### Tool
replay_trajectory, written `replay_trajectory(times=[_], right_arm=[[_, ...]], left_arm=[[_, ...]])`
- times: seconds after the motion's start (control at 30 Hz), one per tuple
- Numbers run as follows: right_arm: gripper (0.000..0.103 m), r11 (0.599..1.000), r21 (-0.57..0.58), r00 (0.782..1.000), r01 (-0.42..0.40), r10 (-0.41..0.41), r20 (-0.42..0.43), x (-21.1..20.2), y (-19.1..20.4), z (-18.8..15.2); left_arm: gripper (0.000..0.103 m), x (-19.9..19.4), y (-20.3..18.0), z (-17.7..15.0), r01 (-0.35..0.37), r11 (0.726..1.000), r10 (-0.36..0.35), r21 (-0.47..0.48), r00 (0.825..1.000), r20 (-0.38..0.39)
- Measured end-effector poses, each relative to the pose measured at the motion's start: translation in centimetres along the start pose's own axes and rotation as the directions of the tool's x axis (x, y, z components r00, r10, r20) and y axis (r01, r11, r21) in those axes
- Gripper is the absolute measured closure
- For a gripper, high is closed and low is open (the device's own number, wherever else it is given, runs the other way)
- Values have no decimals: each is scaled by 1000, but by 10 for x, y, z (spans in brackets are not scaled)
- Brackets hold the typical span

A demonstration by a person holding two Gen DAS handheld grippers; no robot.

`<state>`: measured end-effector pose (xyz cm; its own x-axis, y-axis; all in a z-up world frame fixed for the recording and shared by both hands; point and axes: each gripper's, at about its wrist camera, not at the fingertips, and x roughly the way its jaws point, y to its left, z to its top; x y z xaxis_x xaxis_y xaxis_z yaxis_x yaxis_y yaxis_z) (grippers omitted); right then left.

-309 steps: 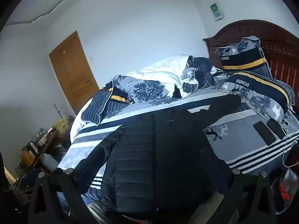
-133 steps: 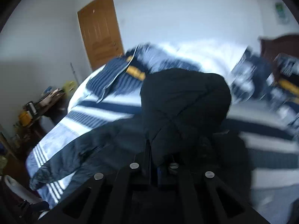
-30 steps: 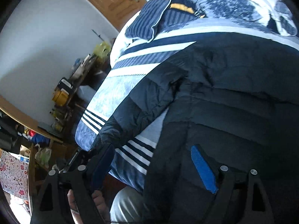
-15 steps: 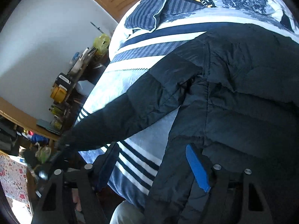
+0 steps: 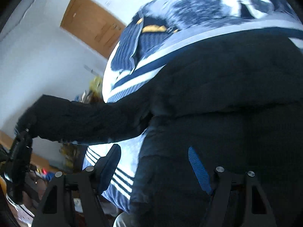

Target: Fold large clothes

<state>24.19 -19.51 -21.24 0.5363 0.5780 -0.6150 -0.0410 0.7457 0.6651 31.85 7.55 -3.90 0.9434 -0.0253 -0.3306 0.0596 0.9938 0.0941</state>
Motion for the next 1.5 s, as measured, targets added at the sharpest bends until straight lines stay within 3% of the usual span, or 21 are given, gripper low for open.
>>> replay_trajectory(times=[0.07, 0.2, 0.33, 0.4, 0.47, 0.53, 0.6, 0.67, 0.77, 0.9, 0.93, 0.97, 1.07, 1.13, 1.2, 1.27, 1.3, 1.33, 1.37, 1.4, 1.5], right_arm=[[27, 999, 33, 999, 4, -5, 33, -19, -22, 4], [27, 992, 126, 996, 1, -12, 86, -44, -75, 10], [27, 976, 217, 994, -17, -8, 113, -51, -122, 13], [27, 970, 242, 993, -19, -10, 117, -51, -136, 14], [27, 959, 281, 993, -18, -15, 115, -49, -155, 11], [27, 950, 311, 994, -9, -26, 107, -43, -163, 9], [26, 942, 337, 996, -4, -27, 89, -38, -170, 1], [26, 937, 349, 997, -12, -14, 72, -29, -170, -3], [26, 944, 328, 998, -33, 13, 63, -23, -160, -2], [26, 940, 329, 996, -87, 78, 41, -9, -146, -3], [26, 939, 329, 995, -97, 91, 33, -5, -142, -4], [26, 941, 325, 995, -98, 97, 18, 0, -139, -2], [27, 933, 357, 999, -44, 49, -6, 20, -145, 14], [31, 886, 462, 999, -42, 44, 6, 27, -164, 18], [42, 842, 538, 999, -40, 29, 28, 27, -176, 21], [48, 874, 484, 998, 38, -55, 21, 23, -169, 31], [59, 886, 457, 994, 79, -107, 34, 19, -164, 36], [76, 892, 442, 990, 92, -128, 51, 16, -161, 41], [85, 896, 437, 989, 85, -128, 68, 15, -159, 48], [98, 898, 430, 987, 91, -140, 84, 12, -157, 56], [99, 942, 305, 972, 141, -190, 136, -1, -129, 101]], left_arm=[[92, 20, -36, 0, 103, 994, -102, 36, 994, -42], [92, 54, -97, -17, 212, 972, -200, 97, 972, -125], [92, 94, -153, -56, 312, 940, -269, 138, 927, -262], [88, 101, -170, -77, 377, 918, -322, 123, 890, -323], [77, 107, -186, -91, 428, 897, -359, 108, 850, -385], [37, 102, -195, -94, 485, 871, -421, 70, 814, -399], [18, 90, -191, -88, 499, 866, -454, 37, 813, -365], [17, 76, -171, -77, 510, 860, -487, -10, 813, -319], [15, 82, -126, -80, 459, 881, -470, -114, 821, -324], [14, 108, -33, -112, 216, 933, -318, -288, 869, -379], [14, 117, -5, -126, 108, 940, -243, -324, 878, -413], [14, 129, 20, -141, 20, 932, -198, -363, 866, -460], [14, 159, 70, -181, -52, 864, -244, -502, 827, -506], [16, 180, 92, -207, -119, 826, -262, -551, 784, -563], [16, 195, 105, -220, -132, 790, -287, -599, 783, -551], [18, 206, 111, -228, -123, 765, -304, -633, 797, -522], [35, 217, 114, -236, -140, 739, -320, -659, 787, -527], [78, 228, 115, -243, -159, 715, -346, -681, 766, -541], [100, 237, 121, -245, -150, 692, -387, -706, 749, -538], [103, 246, 121, -247, -141, 672, -423, -727, 733, -533], [103, 245, 112, -219, -85, 709, -386, -700, 784, -486]])
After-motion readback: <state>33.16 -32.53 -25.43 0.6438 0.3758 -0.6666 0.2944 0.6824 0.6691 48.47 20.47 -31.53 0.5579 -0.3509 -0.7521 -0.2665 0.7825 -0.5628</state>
